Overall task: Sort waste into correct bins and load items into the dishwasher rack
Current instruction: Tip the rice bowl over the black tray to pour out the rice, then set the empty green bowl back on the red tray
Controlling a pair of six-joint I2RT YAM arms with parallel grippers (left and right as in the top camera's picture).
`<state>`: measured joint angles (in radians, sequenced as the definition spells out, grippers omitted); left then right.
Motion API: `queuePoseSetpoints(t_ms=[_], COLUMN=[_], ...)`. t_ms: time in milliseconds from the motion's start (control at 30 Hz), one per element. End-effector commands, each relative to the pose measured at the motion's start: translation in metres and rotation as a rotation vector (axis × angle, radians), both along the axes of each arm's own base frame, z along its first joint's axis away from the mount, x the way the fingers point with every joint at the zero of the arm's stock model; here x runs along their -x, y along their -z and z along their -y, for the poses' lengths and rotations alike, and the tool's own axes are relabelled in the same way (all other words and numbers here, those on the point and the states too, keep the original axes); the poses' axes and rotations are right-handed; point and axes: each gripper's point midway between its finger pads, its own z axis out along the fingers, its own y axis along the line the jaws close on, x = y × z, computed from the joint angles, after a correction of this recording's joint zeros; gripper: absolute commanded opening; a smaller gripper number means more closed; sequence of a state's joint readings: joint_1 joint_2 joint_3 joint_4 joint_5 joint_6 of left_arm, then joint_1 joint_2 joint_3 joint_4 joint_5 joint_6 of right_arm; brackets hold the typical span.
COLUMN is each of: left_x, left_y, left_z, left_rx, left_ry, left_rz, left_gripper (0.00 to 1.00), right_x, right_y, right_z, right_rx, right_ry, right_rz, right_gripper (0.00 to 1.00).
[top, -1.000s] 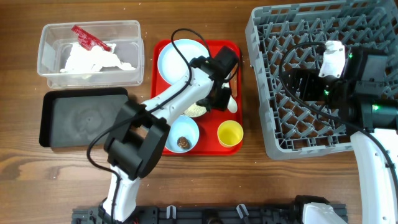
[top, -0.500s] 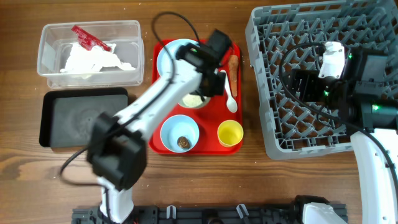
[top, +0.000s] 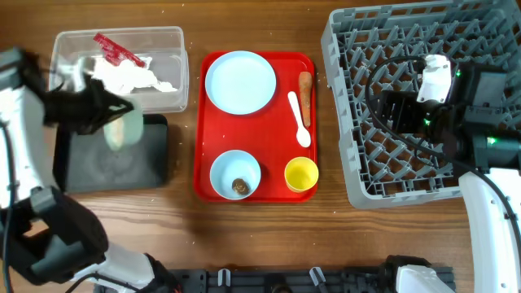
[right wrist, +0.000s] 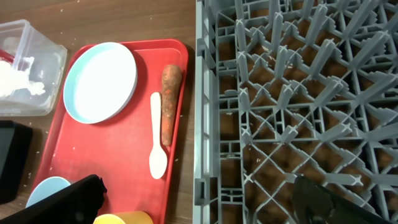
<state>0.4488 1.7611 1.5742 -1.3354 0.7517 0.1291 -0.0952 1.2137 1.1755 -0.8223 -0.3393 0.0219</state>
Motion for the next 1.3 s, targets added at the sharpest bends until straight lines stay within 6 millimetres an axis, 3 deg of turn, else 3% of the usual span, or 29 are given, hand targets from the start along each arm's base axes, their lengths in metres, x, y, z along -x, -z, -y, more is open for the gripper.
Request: queuePoseSetpoints(t_ms=[0, 133, 267, 400, 500, 700, 1100, 1200, 1267], left_x=[0.008, 0.027, 0.029, 0.025, 0.026, 0.027, 0.031, 0.032, 0.029], left_y=[-0.001, 0.024, 0.015, -0.023, -0.023, -0.023, -0.024, -0.034, -0.053], left_z=[-0.023, -0.056, -0.072, -0.070, -0.069, -0.069, -0.081, -0.070, -0.046], left_rx=[0.268, 0.401, 0.475, 0.684, 0.770, 0.806, 0.813, 0.801, 0.737], left_ry=[-0.096, -0.266, -0.325, -0.354, -0.413, -0.439, -0.483, -0.450, -0.345], left_rz=[0.195, 0.266, 0.374, 0.471, 0.361, 0.314, 0.314, 0.323, 0.382], left_gripper=[0.04, 0.04, 0.04, 0.04, 0.04, 0.04, 0.04, 0.04, 0.04], right_x=[-0.005, -0.005, -0.005, -0.003, -0.003, -0.003, -0.003, -0.003, -0.004], right_y=[-0.009, -0.009, -0.009, -0.008, -0.007, -0.007, -0.007, -0.007, -0.008], right_z=[0.002, 0.002, 0.002, 0.001, 0.001, 0.001, 0.001, 0.001, 0.001], right_rx=[-0.002, -0.002, -0.003, -0.003, -0.004, -0.004, -0.003, -0.010, -0.020], right_ry=[0.009, 0.009, 0.009, 0.009, 0.009, 0.009, 0.009, 0.016, 0.027], right_rz=[0.019, 0.020, 0.019, 0.012, 0.008, 0.008, 0.010, 0.007, 0.006], right_gripper=[1.00, 1.00, 1.00, 1.00, 1.00, 1.00, 1.00, 1.00, 1.00])
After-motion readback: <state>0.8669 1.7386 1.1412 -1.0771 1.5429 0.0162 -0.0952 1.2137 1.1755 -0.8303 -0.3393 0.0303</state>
